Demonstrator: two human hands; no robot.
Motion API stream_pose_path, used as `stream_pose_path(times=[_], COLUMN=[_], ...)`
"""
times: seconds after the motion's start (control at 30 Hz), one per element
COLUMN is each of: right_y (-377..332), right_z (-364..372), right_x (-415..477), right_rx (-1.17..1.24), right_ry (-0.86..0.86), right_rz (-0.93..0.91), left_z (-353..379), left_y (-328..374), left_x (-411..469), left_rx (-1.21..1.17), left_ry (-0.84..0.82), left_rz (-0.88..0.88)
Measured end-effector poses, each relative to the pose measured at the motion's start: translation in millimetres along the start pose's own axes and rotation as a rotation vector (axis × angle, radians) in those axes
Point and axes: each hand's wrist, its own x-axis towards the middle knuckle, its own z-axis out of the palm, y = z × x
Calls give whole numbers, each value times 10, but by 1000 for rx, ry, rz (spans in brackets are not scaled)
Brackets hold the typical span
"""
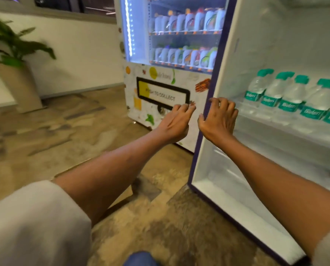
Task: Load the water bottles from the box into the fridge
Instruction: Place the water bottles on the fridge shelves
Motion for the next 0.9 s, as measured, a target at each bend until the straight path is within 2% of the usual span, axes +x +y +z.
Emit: stream_pose_path(times=[0.23,0.53,0.9], right_y=[-776,-1680,-2397], right_z=[287,710,1251], right_x=[-693,-1540,-2623], right_rx=[113,173,259], right_ry=[-118,-353,-680], right_rz=[-137,-269,-404], left_z=[26,201,407], left_y=[-539,-1083,-1454], left_x=[-1261,-2816,-4193], left_rx=[-8,26,65], left_ry=[-159,-331,-582], left_rz=[-228,-525,-803])
